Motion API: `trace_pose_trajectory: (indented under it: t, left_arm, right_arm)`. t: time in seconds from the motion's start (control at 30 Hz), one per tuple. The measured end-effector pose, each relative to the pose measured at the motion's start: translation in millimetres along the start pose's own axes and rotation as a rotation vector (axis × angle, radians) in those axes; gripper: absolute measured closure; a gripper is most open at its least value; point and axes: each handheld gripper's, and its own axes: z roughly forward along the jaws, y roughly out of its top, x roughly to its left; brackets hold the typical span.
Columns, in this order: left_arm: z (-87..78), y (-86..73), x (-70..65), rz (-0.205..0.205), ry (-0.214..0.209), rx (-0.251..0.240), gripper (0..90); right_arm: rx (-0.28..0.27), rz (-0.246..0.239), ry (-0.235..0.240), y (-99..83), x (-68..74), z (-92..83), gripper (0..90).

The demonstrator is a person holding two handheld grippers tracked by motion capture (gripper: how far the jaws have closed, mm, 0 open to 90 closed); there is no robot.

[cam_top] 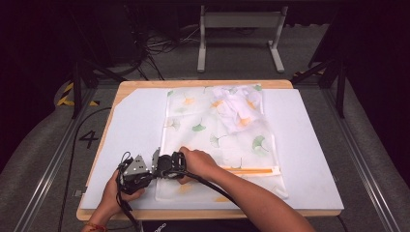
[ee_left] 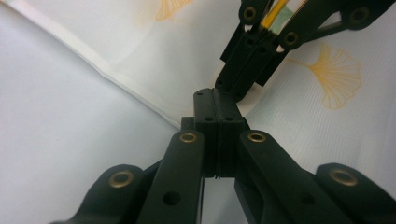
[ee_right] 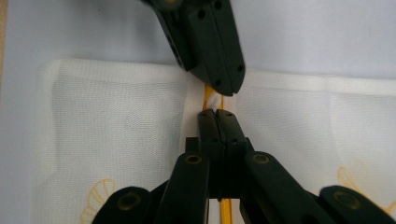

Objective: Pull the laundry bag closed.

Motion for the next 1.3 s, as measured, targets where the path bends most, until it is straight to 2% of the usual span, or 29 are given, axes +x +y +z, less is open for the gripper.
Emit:
trace_pose_trajectory:
  t: [0.13,0.2,0.3,0.53,0.67,0.87,0.9,0.97,1.03,1.07,1.13,1.17,1.23,1.3]
  left_arm:
    - [0.1,-1.2,0.7,0.002,-0.001,0.023,90.0]
    - [1.1,-0.8,1.3,-0.014,-0.004,0.028,90.0]
    - [1.6,1.4,0.0,-0.007,0.003,0.051,90.0]
    - [1.6,-0.8,3.3,-0.041,-0.022,0.040,90.0]
    - [1.9,-0.6,3.3,-0.030,-0.023,0.041,90.0]
    - [1.9,-1.7,4.4,-0.041,-0.030,0.031,90.0]
    - [1.6,-2.2,4.6,-0.041,-0.032,0.027,90.0]
    - [1.0,-2.7,3.7,-0.023,-0.027,0.031,90.0]
    - [0.5,-3.3,3.7,-0.018,-0.025,0.023,90.0]
    - [0.6,-4.3,3.8,-0.014,-0.026,0.015,90.0]
    - [0.1,-5.6,5.8,-0.033,-0.042,0.009,90.0]
    - [-0.1,-6.1,6.1,-0.034,-0.044,0.007,90.0]
    - [0.0,-5.6,5.9,-0.030,-0.040,0.009,90.0]
    - [0.1,-5.1,5.2,-0.020,-0.035,0.011,90.0]
  right_arm:
    - [-0.020,-0.036,-0.038,-2.6,5.5,0.2,89.7]
    - [-0.028,-0.041,-0.050,-3.3,7.1,0.8,89.7]
    - [-0.031,-0.051,-0.067,-3.8,9.3,1.3,89.7]
    - [-0.034,-0.055,-0.078,-6.9,11.4,1.1,89.7]
    - [-0.019,-0.060,-0.083,-9.8,12.3,-0.5,89.7]
    - [-0.020,-0.054,-0.084,-10.2,10.8,-1.8,89.4]
    - [-0.017,-0.037,-0.056,-9.2,9.4,-1.3,89.2]
    - [-0.028,-0.015,-0.039,-8.2,5.3,-2.5,88.1]
    - [-0.076,0.047,0.029,-9.1,-1.0,-6.4,84.0]
    - [-0.062,0.052,0.058,-9.1,-3.3,-6.8,78.4]
    - [-0.059,0.074,0.075,-8.7,-5.4,-7.1,69.8]
    - [-0.047,0.079,0.102,-8.1,-7.1,-7.0,68.6]
    - [-0.040,0.077,0.088,-6.6,-7.8,-5.9,67.5]
    - [-0.039,0.091,0.111,-4.9,-9.9,-3.1,66.5]
